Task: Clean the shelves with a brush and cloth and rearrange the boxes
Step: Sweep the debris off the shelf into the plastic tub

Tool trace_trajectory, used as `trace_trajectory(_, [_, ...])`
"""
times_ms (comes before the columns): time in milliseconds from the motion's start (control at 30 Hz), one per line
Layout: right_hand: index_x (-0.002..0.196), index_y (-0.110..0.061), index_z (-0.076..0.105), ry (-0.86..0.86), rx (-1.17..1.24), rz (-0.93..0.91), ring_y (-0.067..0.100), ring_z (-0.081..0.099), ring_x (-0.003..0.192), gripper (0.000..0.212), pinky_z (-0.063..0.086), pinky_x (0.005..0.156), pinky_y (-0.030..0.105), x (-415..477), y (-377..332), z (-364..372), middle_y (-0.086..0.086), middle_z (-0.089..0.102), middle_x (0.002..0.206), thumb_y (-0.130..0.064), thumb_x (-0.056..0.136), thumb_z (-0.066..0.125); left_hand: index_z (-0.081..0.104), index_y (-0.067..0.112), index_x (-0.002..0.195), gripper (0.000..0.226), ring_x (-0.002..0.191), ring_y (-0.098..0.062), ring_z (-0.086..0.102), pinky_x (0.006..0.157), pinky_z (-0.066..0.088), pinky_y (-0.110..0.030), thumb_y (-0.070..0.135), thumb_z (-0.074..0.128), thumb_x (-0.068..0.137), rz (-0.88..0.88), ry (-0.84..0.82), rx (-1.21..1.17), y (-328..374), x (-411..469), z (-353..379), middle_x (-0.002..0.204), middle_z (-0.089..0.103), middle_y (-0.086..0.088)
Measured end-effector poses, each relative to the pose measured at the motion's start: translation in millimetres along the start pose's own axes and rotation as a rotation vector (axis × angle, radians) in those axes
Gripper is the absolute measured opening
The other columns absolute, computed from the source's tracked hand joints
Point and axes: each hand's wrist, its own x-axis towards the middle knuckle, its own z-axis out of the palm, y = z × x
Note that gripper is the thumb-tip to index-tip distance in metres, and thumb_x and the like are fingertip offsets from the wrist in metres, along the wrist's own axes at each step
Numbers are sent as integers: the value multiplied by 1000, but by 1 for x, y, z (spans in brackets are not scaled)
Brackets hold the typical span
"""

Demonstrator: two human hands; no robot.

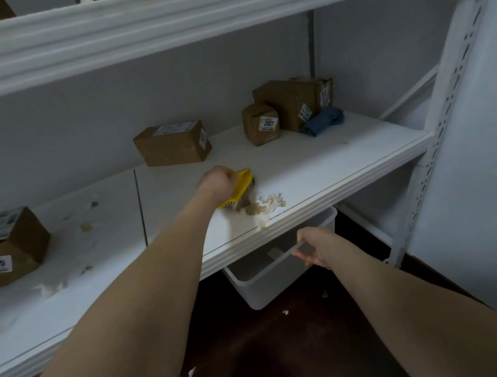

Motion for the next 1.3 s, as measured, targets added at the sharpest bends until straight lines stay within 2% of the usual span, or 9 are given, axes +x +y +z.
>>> trace_trajectory(200, [110,-4,47,-1,4,0,39,58,101,29,42,27,21,-5,2,-6,38,42,126,5,84,53,59,11,126,36,115,-26,55,93,42,-29,28,48,97,161,-94,-45,11,-16,0,129,60,-10])
trace_trajectory(367, [124,-2,45,-2,-4,-5,35,53,79,38,38,26,18,-6,7,-12,30,44,133,2,87,51,55,13,130,37,119,-31,53,95,43,-34,30,44,99,51,64,-23,-11,-28,-13,130,57,-13])
trace_trajectory(500, [131,-5,43,-20,-20,4,42,51,97,43,40,26,20,-7,8,-12,35,39,134,1,88,49,53,14,132,38,121,-33,51,101,43,-39,30,40,99,-94,40,24,-25,-37,-13,133,55,-15])
trace_trajectory(600, [138,-4,38,-8,-31,19,43,55,106,50,40,26,20,-7,8,-11,43,36,131,0,89,49,61,11,120,34,113,-35,56,93,45,-39,29,41,99,-44,13,-4,-10,-41,-6,123,61,-16])
trace_trajectory(767, [136,-1,38,3,20,0,32,59,73,47,39,25,19,-8,7,-12,42,39,128,2,90,47,58,12,73,30,91,-35,58,72,38,-31,22,43,97,27,-6,-59,7,-48,0,85,59,-13])
trace_trajectory(967, [138,-1,39,-6,30,16,34,66,61,48,37,24,18,-16,7,-15,45,33,134,2,91,47,58,12,127,36,119,-31,53,95,43,-34,28,45,98,59,18,-59,14,-51,-6,130,58,-12])
trace_trajectory(1033, [137,0,38,0,-5,10,34,64,51,47,35,23,18,-15,8,-16,44,35,133,1,91,47,57,14,129,36,116,-35,54,95,45,-39,30,44,98,3,83,-29,3,-50,-9,127,59,-16])
trace_trajectory(1167, [142,-3,32,-27,-58,15,42,56,111,53,40,25,21,-15,8,-13,46,31,134,1,90,46,59,15,126,35,114,-35,56,95,47,-41,29,44,98,-51,47,0,-1,-57,-6,124,61,-17])
trace_trajectory(1300, [143,2,28,-7,-78,-8,36,60,82,54,43,26,23,-20,7,-14,46,34,132,1,92,43,65,16,116,32,107,-32,59,91,48,-37,28,44,96,59,-39,-46,29,-62,7,117,65,-12])
